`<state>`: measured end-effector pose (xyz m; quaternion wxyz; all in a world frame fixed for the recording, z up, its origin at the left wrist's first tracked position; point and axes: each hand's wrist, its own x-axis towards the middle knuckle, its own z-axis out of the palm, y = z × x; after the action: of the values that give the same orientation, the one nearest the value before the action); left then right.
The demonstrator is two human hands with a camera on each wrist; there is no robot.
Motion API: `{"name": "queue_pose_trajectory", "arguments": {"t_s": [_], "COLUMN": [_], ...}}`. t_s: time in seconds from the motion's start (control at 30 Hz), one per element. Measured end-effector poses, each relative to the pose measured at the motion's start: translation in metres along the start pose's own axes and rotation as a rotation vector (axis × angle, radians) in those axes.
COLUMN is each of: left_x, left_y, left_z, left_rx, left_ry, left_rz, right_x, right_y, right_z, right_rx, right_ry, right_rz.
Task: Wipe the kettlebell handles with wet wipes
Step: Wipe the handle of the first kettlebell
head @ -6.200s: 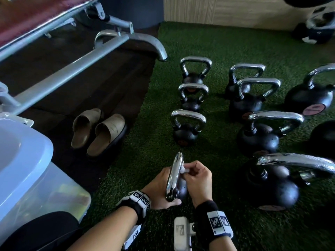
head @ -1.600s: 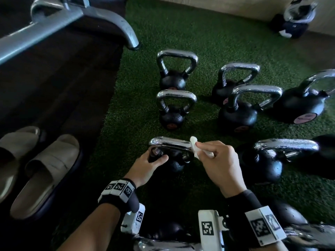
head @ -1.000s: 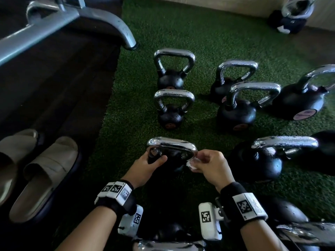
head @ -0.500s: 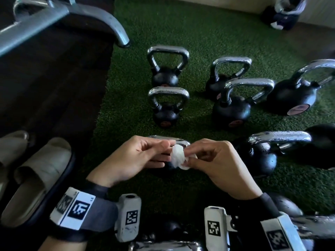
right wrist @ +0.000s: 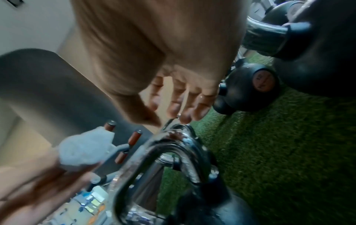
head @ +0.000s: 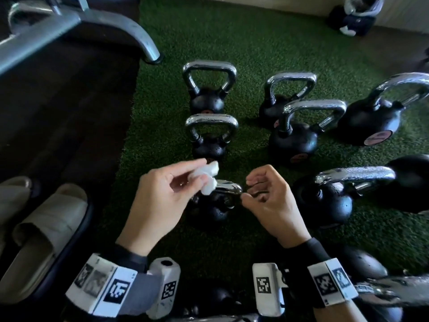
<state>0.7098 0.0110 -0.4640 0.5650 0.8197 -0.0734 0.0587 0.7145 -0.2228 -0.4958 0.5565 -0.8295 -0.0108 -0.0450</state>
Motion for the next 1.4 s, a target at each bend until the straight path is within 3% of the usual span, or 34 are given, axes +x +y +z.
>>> {"name": "queue_pose_trajectory", "arguments": {"t_s": [0.03, 0.1, 0.2, 0.33, 0.53, 0.63, 0.7, 0.8, 0.97, 1.07, 1.23, 1.4], "left_x": [0.000, 0.001, 0.003, -0.003, -0.011, -0.011, -0.012, -0.010, -0.014, -0.012, -0.015, -0.021], "left_y": [0.001, 0.001, -0.011, -0.030, -0.047, -0.047, -0.053, -0.074, -0.088, -0.094, -0.122, -0.120], "left_z": [0.000, 0.006, 0.024, 0.041, 0.016, 0.015, 0.012, 0.001, 0.000, 0.003, 0.017, 0.007], "left_rx": [0.074, 0.267, 0.438, 0.581, 0.513, 0.512, 0.417, 0.206, -0.026, -0.237, -0.297, -0.257], "left_ry": [0.085, 0.152, 0.064, 0.025, 0.162, 0.084, 0.097, 0.196, 0.096, 0.112, 0.044, -0.108], "left_rz": [0.069, 0.203, 0.239, 0.230, 0.227, 0.297, 0.254, 0.073, -0.015, -0.167, -0.329, -0.307], "right_x": [0.003, 0.008, 0.009, 0.006, 0.000, -0.001, -0.001, -0.001, -0.002, -0.001, 0.000, -0.004], "right_y": [0.011, 0.036, 0.060, 0.066, 0.072, 0.073, 0.075, 0.077, 0.081, 0.081, 0.084, 0.087], "right_z": [0.001, 0.006, 0.022, 0.043, 0.043, 0.045, 0.045, 0.045, 0.045, 0.045, 0.044, 0.047], "right_rx": [-0.044, -0.228, -0.408, -0.331, -0.138, -0.087, -0.099, -0.106, -0.098, -0.094, -0.086, -0.071], "right_ry": [0.029, -0.051, -0.239, -0.224, -0.149, -0.116, -0.112, -0.112, -0.101, -0.101, -0.118, -0.078], "right_rz": [0.065, 0.167, 0.210, 0.283, 0.299, 0.322, 0.319, 0.326, 0.314, 0.320, 0.326, 0.311]}}
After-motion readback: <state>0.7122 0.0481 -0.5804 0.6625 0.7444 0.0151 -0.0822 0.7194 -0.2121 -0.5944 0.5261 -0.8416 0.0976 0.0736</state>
